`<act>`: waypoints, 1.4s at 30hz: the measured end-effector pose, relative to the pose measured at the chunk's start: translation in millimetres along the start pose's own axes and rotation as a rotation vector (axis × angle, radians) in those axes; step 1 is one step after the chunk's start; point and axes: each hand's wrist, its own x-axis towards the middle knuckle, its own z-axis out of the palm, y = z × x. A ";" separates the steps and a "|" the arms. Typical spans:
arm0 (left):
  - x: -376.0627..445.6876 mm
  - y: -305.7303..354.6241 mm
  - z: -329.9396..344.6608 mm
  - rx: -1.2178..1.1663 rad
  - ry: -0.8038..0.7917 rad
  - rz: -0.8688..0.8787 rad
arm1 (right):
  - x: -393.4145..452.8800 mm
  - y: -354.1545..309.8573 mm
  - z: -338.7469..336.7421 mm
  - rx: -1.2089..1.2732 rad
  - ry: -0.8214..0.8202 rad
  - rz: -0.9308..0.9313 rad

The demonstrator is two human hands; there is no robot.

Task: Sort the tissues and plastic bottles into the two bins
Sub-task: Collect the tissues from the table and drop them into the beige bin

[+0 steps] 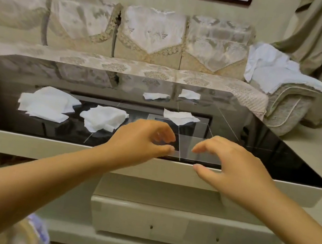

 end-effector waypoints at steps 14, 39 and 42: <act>61.1 -136.5 -47.0 -0.058 -0.025 -0.182 | 163.3 19.8 47.7 0.023 -0.200 0.216; 280.0 -176.6 85.0 0.395 0.278 -0.250 | 335.3 179.6 150.1 0.199 0.311 0.244; 293.1 -186.2 86.1 0.422 0.288 -0.249 | 357.6 181.7 161.0 0.157 0.283 0.219</act>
